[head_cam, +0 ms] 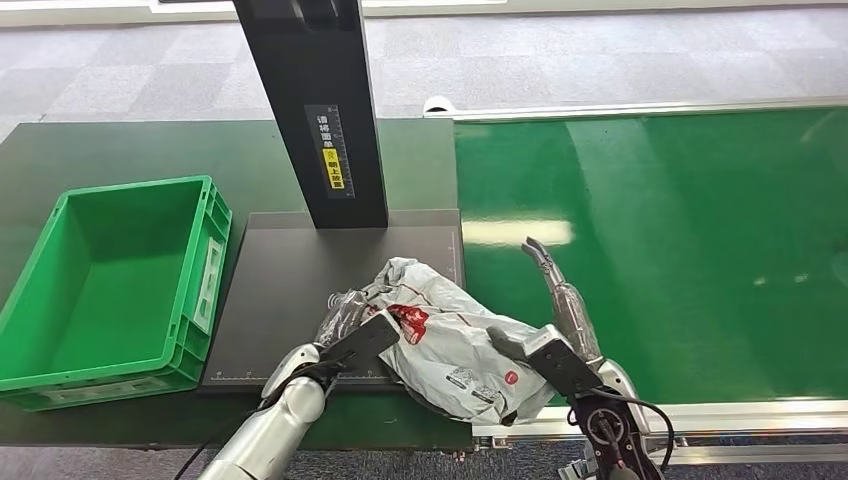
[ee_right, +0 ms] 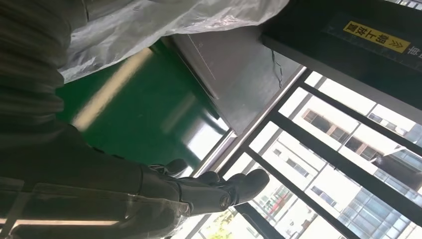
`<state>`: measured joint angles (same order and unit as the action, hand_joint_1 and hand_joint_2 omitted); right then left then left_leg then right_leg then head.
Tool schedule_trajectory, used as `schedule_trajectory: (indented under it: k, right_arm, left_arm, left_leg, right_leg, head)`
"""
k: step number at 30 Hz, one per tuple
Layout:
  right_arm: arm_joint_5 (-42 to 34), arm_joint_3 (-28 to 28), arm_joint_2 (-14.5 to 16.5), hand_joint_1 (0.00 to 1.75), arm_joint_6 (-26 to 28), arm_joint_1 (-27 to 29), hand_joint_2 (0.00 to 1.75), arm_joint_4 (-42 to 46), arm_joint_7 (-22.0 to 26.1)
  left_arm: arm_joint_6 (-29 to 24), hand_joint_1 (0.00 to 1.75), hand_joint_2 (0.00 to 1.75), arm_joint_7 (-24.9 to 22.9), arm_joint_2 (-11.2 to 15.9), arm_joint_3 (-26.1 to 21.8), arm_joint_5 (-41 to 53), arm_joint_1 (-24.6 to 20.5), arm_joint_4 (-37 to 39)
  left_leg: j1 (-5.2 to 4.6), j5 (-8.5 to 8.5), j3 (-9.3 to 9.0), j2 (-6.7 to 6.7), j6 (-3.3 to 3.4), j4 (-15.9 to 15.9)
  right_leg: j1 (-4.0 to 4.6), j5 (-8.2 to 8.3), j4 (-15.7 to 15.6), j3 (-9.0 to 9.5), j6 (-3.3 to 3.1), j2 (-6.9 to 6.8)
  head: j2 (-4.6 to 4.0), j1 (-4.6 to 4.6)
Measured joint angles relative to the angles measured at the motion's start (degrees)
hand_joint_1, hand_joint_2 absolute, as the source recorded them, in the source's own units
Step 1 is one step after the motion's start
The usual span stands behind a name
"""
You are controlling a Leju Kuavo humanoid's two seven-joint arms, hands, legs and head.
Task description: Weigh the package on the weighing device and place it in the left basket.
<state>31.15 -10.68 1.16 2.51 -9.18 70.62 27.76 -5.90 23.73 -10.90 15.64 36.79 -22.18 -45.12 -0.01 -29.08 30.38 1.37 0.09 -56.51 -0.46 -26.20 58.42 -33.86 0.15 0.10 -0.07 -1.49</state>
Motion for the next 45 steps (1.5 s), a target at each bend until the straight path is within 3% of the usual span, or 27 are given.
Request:
schedule_trajectory:
  k: [3,7,10,15,23,27,32,45]
  right_arm:
    - [-0.2,0.1,-0.1,0.0,0.0,0.3,1.75,0.1,0.0]
    - [-0.2,0.3,-0.4,0.0,0.0,1.2,1.75,0.8,0.0]
    - [-0.2,0.7,-0.5,0.0,0.0,1.7,1.75,1.4,0.0]
    - [-0.2,1.1,-0.6,0.0,0.0,2.7,1.75,2.3,0.0]
    - [-0.2,1.7,-1.1,0.0,0.1,4.5,1.75,3.9,0.0]
    - [-0.1,2.3,-1.2,0.0,0.5,6.1,1.75,5.1,-0.2]
    - [0.0,2.9,-1.6,0.0,0.9,7.7,1.75,6.7,-0.5]
    - [0.9,3.0,-1.6,0.0,1.5,10.1,1.75,8.7,-1.6]
  left_arm:
    - [-4.9,1.75,1.75,3.1,0.3,0.0,-2.1,2.1,-4.8]
    - [-18.8,1.75,1.75,4.9,1.1,0.7,4.0,4.7,-13.2]
    - [-25.7,1.75,1.75,3.8,2.1,1.6,10.9,5.6,-18.4]
    - [-31.7,1.75,1.75,-0.4,3.9,1.6,19.0,5.9,-24.0]
    - [-33.1,1.75,1.75,-5.4,6.8,-4.2,23.1,4.1,-28.0]
    - [-31.4,1.75,1.75,-9.8,8.8,-12.3,13.7,1.1,-26.4]
    - [-31.5,1.75,1.75,-10.2,11.1,-20.8,4.2,-0.9,-22.9]
    - [-30.8,1.75,1.75,-14.3,13.4,-34.3,-1.7,-1.3,-15.3]
  left_leg:
    - [0.0,0.0,0.11,-0.01,0.0,0.0]
    - [0.0,-0.01,0.28,-0.01,0.0,0.0]
    - [0.0,-0.01,0.31,-0.01,0.0,0.0]
    - [0.0,-0.01,0.3,-0.04,0.0,0.0]
    - [0.01,0.0,0.29,-0.06,-0.01,0.0]
    - [0.03,0.0,0.28,-0.18,-0.01,0.0]
    - [0.07,0.0,0.28,-0.31,-0.02,0.0]
    - [0.06,-0.05,0.29,-0.41,-0.07,0.0]
  right_leg:
    - [0.0,0.0,0.0,-0.11,0.0,0.02]
    - [0.0,-0.01,0.0,-0.28,0.0,0.03]
    - [0.0,-0.01,0.0,-0.3,0.0,0.03]
    - [0.0,0.0,0.0,-0.3,0.0,0.04]
    - [0.04,0.0,0.0,-0.3,-0.01,0.06]
    - [0.08,0.01,0.0,-0.33,-0.02,0.22]
    - [0.11,0.01,0.0,-0.36,-0.03,0.29]
    - [0.11,0.01,0.0,-0.4,-0.03,0.4]
  head:
    - [0.0,0.0]
    - [0.0,0.0]
    - [0.0,0.0]
    - [0.0,0.0]
    - [0.0,0.01]
    - [0.0,0.0]
    - [0.0,0.01]
    - [0.0,0.01]
